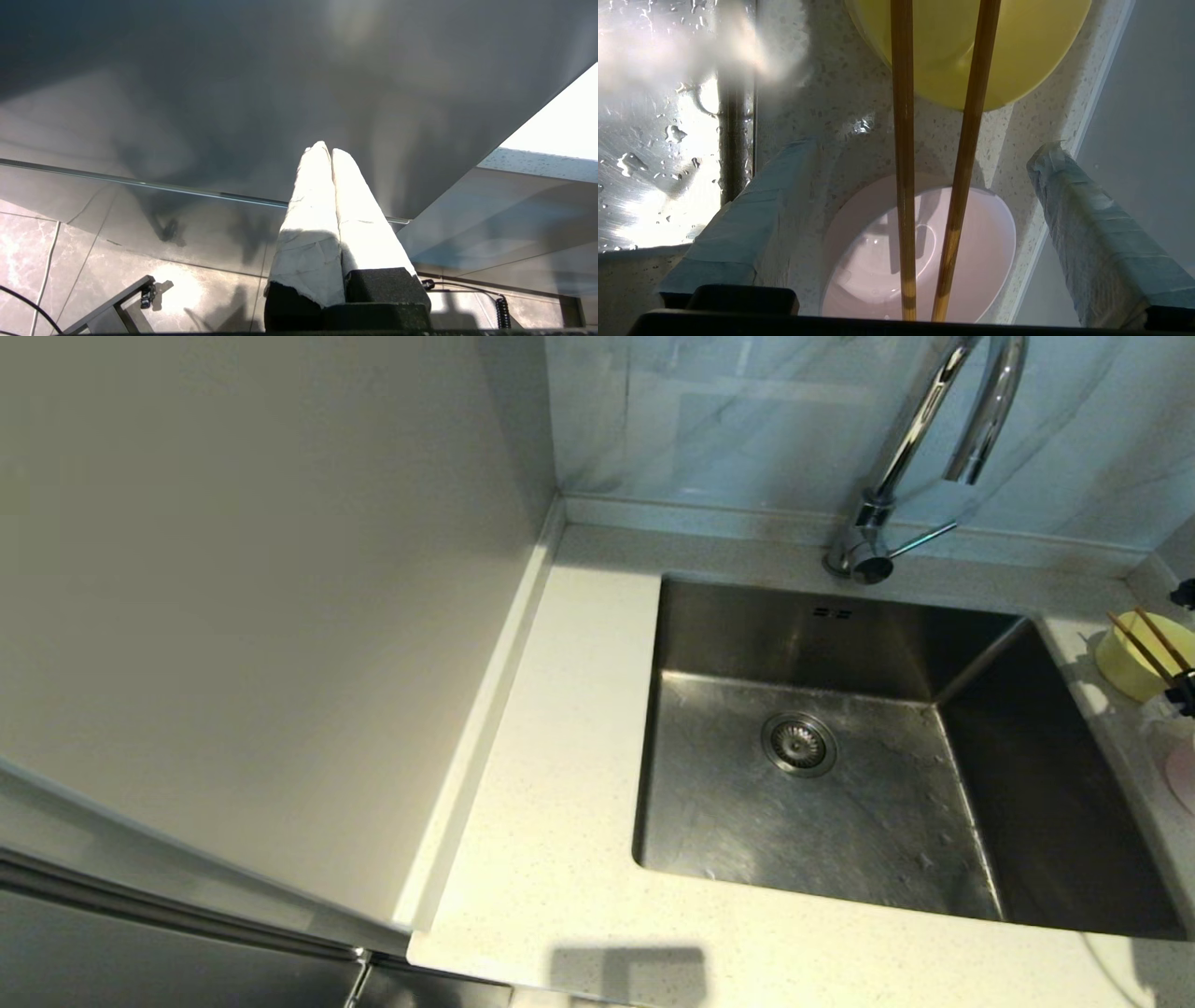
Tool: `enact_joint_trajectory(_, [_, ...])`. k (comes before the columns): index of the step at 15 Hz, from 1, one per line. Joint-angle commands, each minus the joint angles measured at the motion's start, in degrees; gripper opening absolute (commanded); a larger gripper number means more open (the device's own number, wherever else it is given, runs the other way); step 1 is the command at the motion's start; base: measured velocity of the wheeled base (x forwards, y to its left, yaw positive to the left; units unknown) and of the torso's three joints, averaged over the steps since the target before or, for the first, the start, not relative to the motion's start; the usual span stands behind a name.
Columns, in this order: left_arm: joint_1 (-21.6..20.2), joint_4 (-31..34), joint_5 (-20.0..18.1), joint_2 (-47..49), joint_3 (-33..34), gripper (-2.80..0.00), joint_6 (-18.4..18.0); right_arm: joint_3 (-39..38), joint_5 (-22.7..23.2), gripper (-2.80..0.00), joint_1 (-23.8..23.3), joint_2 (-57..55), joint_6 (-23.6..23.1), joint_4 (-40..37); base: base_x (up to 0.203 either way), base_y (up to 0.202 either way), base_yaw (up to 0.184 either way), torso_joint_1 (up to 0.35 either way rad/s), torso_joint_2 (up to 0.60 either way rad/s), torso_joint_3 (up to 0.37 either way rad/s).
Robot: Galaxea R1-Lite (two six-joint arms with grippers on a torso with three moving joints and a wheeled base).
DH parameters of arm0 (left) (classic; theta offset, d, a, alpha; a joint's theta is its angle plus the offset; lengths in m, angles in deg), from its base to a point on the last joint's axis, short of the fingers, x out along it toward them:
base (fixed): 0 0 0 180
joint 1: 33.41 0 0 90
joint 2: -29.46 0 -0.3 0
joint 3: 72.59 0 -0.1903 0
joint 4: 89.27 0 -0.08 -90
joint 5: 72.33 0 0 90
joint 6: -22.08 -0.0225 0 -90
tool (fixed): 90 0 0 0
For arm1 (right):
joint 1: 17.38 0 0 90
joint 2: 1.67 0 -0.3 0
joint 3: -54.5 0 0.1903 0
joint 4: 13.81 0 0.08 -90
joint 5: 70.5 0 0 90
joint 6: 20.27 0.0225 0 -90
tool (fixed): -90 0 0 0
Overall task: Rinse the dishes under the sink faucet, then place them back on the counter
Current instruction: Put the chopsticks into the sink
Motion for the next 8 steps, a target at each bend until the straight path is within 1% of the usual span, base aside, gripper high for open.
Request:
enact_joint_trajectory(1, [0.0, 0.0, 0.0, -0.2, 0.0, -2.80, 0.0, 0.3, -0.2, 0.00, 0.0, -0.5, -0.2, -0.1, 0.000, 0.000, 0.000, 0.000, 0.00, 0.000])
enact_joint_trajectory(8, [0.0, 0.0, 0.0, -0.2, 0.0, -2.80, 0.0, 0.4, -0.7, 0.00, -1.0, -0.8, -0.3, -0.2, 0.000, 0.000, 0.000, 0.000, 0.00, 0.000])
